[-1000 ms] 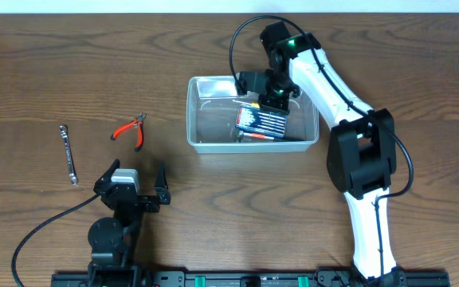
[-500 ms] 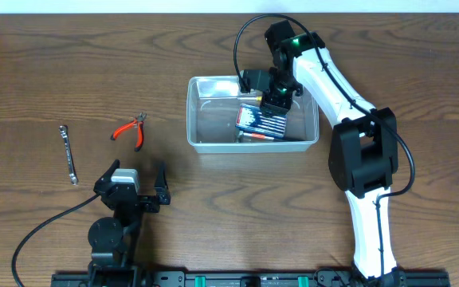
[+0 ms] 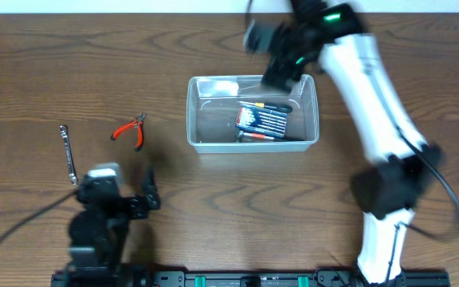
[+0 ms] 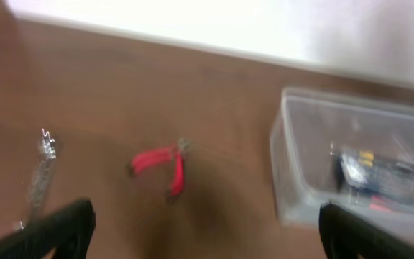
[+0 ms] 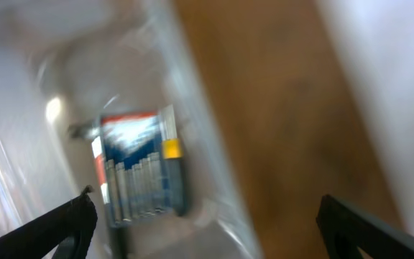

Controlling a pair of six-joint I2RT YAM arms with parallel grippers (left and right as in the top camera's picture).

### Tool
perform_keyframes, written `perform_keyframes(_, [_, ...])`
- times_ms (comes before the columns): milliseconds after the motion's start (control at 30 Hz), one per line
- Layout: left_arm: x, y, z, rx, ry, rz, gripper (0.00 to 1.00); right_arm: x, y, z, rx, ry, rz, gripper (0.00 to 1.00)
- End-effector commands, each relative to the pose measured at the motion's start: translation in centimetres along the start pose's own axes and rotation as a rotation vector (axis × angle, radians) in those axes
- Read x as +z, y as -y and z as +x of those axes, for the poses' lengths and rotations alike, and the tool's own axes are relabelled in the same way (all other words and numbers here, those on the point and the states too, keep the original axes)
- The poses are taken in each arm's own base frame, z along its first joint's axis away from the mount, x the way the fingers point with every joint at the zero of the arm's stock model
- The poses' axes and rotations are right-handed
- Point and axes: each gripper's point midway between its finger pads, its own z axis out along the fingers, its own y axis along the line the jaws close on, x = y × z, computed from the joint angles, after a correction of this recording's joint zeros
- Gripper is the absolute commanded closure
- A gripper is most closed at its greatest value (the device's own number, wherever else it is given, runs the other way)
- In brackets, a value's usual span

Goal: Pack container

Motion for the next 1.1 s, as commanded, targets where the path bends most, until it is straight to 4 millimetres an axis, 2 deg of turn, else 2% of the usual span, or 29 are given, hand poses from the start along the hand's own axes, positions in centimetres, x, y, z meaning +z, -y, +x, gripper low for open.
perform_keyframes(0, [-1.0,-0.7,-5.5,-0.01,-0.059,-0.103,0.02,-7.8,5.6,2.8,0.382,0.082,0.171,0.01])
perform_keyframes(100, [0.4,-0.3,-7.2,-0.001,-0.273,-0.141,0.02,-10.4,8.6,7.5,0.639,0.084,0.218,0.01])
perform_keyframes(200, [2.6,-0.3,-7.2,0.02,-0.515,-0.183,0.02,-11.5,10.1,12.5,0.813,0.038,0.239,0.01])
perform_keyframes(233, [3.7,-0.3,-6.9,0.033,-0.589,-0.194,0.02,-11.8,10.5,14.0,0.849,0.017,0.243,0.01])
perform_keyframes(333, [7.4,-0.5,-5.3,0.072,-0.735,-0.207,0.02,-12.0,11.0,16.8,0.914,-0.018,0.248,0.01])
perform_keyframes(433, [11.3,-1.0,-2.1,0.113,-0.863,-0.213,0.02,-11.6,11.2,19.2,0.965,-0.071,0.246,0.01])
perform_keyframes(567, [15.1,-2.1,2.5,0.105,-1.011,-0.243,0.02,-10.6,11.2,21.2,0.998,-0.134,0.238,0.01])
perform_keyframes(700, [16.9,-2.8,6.1,0.123,-1.124,-0.251,0.02,-9.3,11.3,22.0,1.011,-0.163,0.218,0.01])
perform_keyframes(867, [19.1,-3.2,8.8,0.166,-1.169,-0.228,0.02,-8.1,11.3,22.7,1.021,-0.184,0.197,0.01])
perform_keyframes(1067, [21.1,-3.6,10.7,0.184,-1.176,-0.217,0.02,-7.6,11.0,23.1,1.031,-0.204,0.181,0.01])
